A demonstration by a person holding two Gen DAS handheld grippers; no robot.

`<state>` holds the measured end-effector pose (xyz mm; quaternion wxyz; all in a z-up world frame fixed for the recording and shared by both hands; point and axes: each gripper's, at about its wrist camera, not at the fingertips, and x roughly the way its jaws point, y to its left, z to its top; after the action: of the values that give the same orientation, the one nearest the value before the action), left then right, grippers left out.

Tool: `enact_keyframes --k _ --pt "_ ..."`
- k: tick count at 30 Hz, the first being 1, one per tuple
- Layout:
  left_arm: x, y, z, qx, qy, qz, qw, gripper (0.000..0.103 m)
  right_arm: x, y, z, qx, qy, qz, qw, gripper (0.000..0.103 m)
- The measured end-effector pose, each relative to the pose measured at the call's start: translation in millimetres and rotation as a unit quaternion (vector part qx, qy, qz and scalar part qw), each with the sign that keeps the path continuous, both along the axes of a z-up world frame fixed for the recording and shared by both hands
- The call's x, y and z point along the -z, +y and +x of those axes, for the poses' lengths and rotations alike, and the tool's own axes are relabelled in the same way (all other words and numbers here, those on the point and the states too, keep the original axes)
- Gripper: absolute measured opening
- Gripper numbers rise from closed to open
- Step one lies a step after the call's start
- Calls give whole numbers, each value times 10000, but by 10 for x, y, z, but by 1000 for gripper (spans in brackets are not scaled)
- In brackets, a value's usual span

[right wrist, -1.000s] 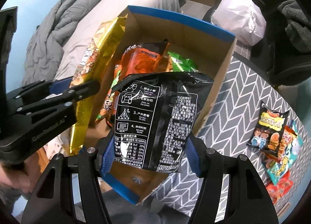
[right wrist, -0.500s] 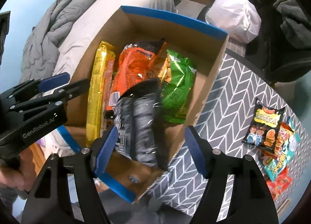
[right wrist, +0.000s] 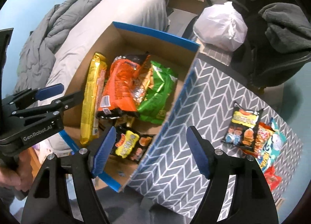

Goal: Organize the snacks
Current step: 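Open both tools to drop the packets into the box, then move both tools back over the remaining snacks on the table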

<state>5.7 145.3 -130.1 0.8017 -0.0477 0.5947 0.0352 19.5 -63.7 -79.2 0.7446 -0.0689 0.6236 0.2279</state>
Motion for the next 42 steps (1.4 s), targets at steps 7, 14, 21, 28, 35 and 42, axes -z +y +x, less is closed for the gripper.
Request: enact_keyframes --k 7,14,21,28,35,42 --pt "-104 -254 -43 223 -31 10 9997 68 -60 -299 -50 90 -64 -107 9999 76" --pt "-126 -568 -91 520 48 10 9986 70 -122 -600 -98 232 -138 -198 9994 76" --pt "-171 -910 -137 817 66 25 9966 70 -172 -941 -175 384 -200 -252 9987 77" --pt "-199 -1273 -176 1155 102 92 9932 70 -158 -1317 -286 570 -175 -298 9978 79" --pt "-193 -1626 -202 1469 156 149 9889 71 -100 -1678 -365 752 -106 -339 9965 79" --pt "-101 -2001 -217 1809 213 264 9829 78 45 -2026 -415 939 48 -276 9952 79"
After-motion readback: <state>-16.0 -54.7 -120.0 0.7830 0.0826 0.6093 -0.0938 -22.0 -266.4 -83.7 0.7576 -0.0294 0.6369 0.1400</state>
